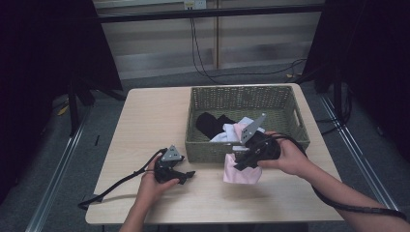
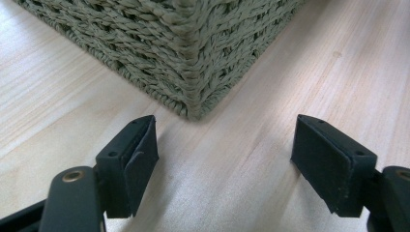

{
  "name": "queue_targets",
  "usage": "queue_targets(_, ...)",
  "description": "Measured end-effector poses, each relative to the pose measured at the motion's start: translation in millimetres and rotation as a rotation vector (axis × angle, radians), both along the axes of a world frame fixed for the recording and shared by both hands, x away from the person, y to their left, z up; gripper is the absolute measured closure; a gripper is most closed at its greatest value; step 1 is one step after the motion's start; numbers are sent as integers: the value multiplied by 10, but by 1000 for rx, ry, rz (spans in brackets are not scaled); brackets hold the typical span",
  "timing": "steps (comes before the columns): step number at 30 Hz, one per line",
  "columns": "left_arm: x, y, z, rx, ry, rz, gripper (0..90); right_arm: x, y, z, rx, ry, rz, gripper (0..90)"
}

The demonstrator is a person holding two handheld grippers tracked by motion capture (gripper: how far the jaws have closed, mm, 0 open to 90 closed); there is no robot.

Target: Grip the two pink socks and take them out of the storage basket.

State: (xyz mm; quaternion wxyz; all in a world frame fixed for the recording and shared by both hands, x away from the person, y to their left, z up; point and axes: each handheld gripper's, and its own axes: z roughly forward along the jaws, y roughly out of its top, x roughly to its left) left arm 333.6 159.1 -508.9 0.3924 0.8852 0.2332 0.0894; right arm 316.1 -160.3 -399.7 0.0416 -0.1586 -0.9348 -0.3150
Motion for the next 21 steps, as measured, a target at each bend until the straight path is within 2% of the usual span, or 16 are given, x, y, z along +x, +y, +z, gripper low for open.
queue_targets(5,-1,0,-1,0,-1,1,242,-16,22,-103,-15,16,-10,777)
queue_targets(12,-1,0,-1,-1,-1,1,242,-21,52,-255,-44,17,-5,773)
queue_targets(21,-1,0,-1,-1,0,1,242,-5,54,-388,-49,25,-18,767)
